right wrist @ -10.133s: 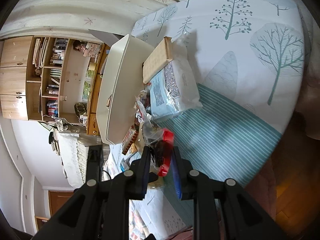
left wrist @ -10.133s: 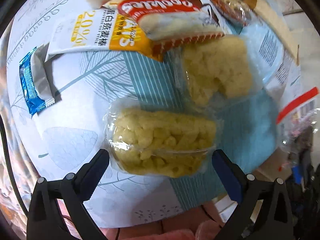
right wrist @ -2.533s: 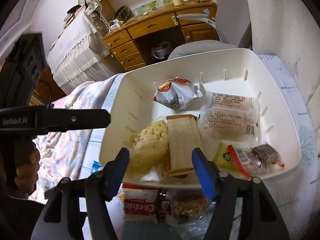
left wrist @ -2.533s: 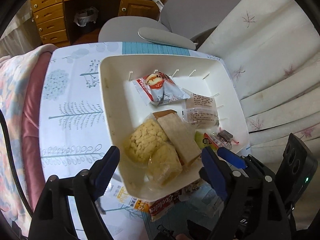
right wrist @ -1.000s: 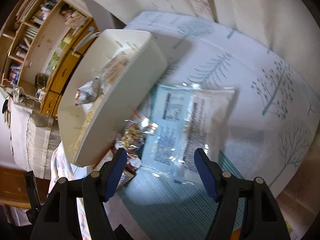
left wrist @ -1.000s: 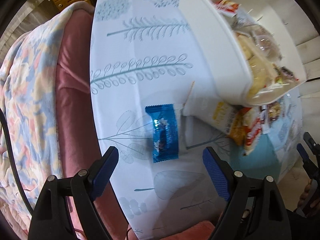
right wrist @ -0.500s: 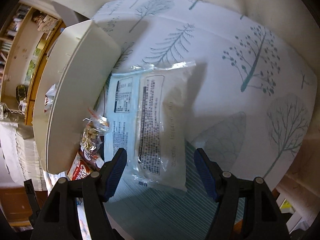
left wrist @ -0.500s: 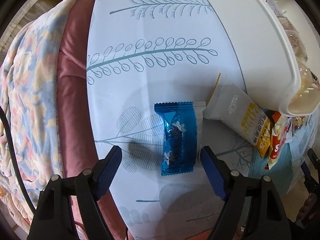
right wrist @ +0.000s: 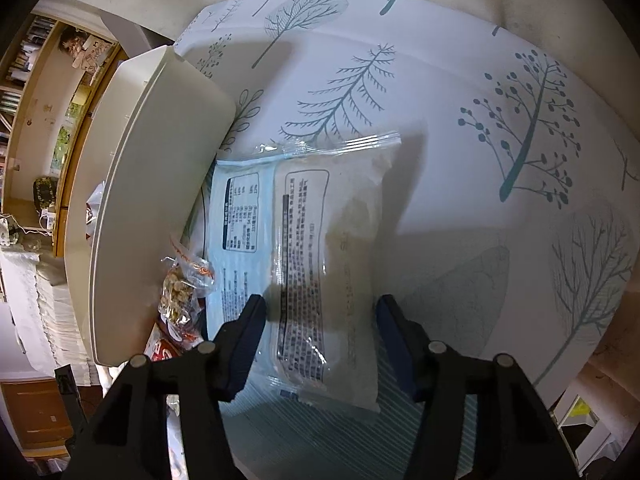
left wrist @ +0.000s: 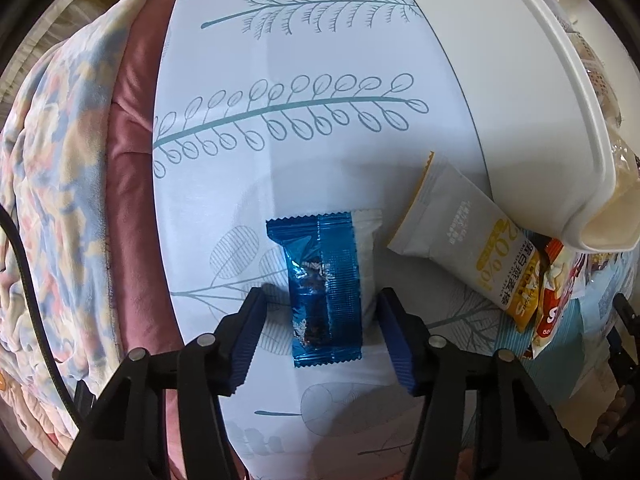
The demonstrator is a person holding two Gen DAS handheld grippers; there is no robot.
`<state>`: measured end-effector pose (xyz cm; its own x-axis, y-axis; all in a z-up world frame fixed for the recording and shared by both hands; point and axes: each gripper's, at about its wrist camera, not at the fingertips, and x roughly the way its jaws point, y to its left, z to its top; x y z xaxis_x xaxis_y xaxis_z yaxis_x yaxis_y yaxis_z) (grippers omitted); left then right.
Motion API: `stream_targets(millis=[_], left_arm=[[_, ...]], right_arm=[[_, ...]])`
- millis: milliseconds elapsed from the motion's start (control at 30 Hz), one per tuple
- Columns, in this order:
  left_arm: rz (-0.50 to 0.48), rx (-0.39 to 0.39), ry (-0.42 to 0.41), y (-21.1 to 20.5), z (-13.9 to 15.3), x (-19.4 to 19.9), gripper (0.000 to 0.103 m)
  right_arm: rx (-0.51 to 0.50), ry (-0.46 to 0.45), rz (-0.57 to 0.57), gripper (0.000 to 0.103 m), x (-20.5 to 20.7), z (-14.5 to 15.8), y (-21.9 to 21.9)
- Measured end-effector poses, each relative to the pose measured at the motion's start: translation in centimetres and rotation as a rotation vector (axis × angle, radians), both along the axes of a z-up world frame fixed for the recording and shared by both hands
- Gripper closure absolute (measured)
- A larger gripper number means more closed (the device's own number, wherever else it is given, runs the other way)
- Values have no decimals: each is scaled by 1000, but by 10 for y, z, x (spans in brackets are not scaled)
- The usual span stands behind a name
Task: Organize snacks
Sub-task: 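Grasp the blue-wrapped bar with the left gripper while the right grasps the clear printed bag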
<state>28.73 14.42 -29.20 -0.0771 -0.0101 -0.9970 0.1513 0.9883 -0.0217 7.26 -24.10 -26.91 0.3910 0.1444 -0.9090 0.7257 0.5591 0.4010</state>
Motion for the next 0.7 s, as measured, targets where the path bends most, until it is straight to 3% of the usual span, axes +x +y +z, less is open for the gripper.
stream_targets(millis=[67,167,300,467,700], left_arm=[[2,1,-3,2,0,-1,51],[10,-3,-20,4,3,-1,68],[7,-7,-21,5,4,-2,74],[-18,-22,-22,7,5,-1,77],[-48,-58,7,20,7,-7,78]], right_arm=[[-3,5,1,49,3,1,0],[3,-6,-3,60,3,2,-2],[7,-29,-1,76,3,4,-1],[-14,-40,-5,90,4,11,5],[-9,-54,-54,94,-10,19,21]])
